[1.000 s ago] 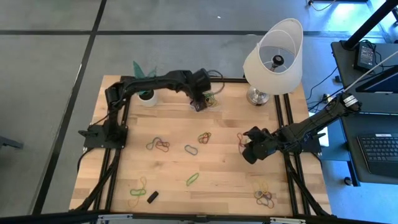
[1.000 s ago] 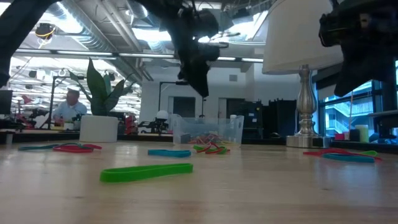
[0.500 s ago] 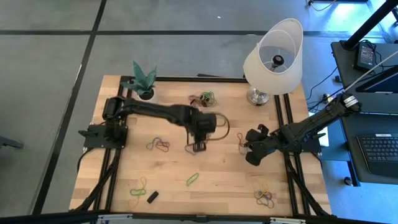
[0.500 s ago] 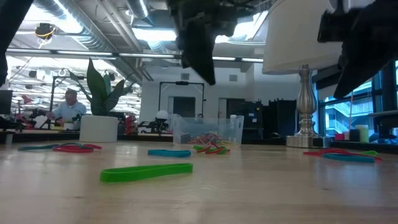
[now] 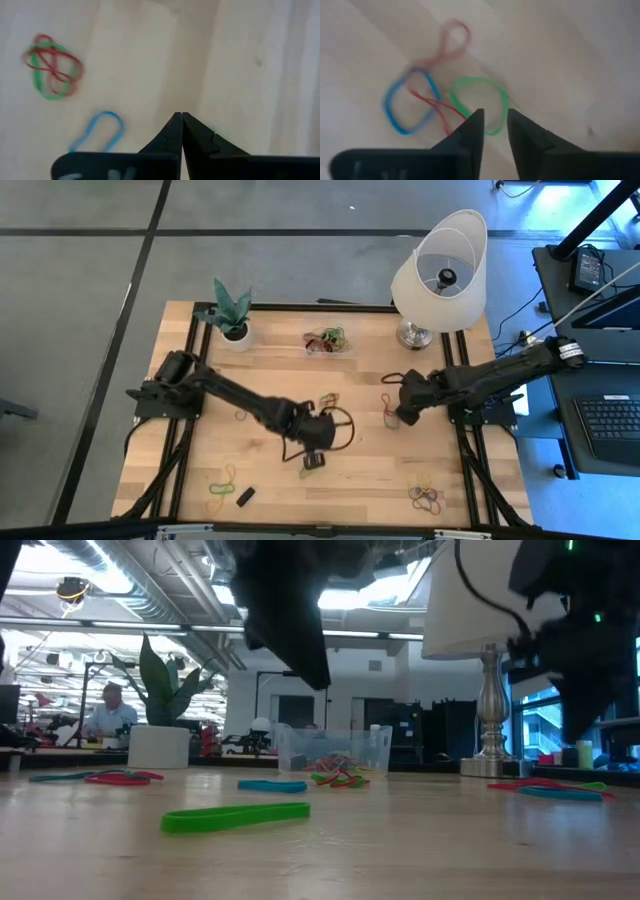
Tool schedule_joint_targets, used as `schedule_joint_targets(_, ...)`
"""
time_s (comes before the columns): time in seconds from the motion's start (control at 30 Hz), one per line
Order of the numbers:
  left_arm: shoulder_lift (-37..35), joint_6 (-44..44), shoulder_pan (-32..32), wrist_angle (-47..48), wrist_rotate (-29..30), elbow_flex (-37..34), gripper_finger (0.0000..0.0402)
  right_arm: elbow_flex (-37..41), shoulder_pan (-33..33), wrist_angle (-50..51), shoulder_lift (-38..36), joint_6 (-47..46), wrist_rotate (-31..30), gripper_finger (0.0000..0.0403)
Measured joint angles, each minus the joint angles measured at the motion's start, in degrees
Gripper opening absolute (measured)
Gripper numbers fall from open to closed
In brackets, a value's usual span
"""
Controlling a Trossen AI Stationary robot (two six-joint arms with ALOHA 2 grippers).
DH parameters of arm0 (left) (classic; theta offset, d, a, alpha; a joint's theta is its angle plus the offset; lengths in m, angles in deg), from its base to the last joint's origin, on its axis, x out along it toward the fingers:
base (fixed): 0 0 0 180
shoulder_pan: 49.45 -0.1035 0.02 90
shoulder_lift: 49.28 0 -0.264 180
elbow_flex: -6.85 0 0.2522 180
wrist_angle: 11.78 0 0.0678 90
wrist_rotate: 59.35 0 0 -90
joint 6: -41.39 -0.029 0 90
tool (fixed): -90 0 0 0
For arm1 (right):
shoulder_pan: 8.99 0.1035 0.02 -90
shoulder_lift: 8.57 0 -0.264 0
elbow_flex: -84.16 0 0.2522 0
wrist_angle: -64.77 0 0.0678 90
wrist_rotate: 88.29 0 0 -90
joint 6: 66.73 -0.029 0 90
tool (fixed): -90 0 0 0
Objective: Pick and place rubber bands into bin
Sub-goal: Put the green rubber band into the transparent bin
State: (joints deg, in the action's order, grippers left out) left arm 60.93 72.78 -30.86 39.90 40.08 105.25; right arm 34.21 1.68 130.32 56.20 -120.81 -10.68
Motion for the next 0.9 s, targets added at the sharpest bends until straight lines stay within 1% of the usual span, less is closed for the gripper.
schedule_joint_targets(0.13, -0.9, 1.5, 3.0, -0.1, 1.1, 0.0, 0.0001, 4.8, -1.7, -1.8, 0.0, -3.8, 3.6, 0.012)
schedule_joint_targets(0.23, -2.1, 1.9, 4.8, 0.3, 4.5, -0.2, 0.0001, 8.2, -2.0, -3.5, 0.0, -6.8, 4.4, 0.0133)
schedule_joint_targets(0.3, -3.6, 1.9, 5.2, -0.8, 6.3, -1.8, 0.0001, 10.2, -2.0, -6.1, 0.0, -7.4, 5.1, 0.0136)
schedule_joint_targets(0.43, -8.6, 3.4, 5.5, -4.9, 7.6, -8.4, 0.0002, 12.4, -2.0, -10.2, -0.1, -9.9, 5.2, 0.0134)
schedule_joint_targets(0.57, -15.2, 5.2, 5.3, -8.6, 9.4, -16.5, 0.0001, 12.6, -1.9, -11.5, -0.1, -12.4, 4.8, 0.0126)
schedule_joint_targets(0.73, -23.9, 7.5, 5.5, -8.1, 10.7, -25.7, 0.0002, 12.5, -1.9, -13.2, -0.1, -15.1, 4.4, 0.0108)
schedule_joint_targets(0.9, -33.0, 7.9, 5.6, -8.0, 13.0, -34.2, 0.0002, 12.4, -1.9, -20.6, 0.3, -19.4, 4.7, 0.0084)
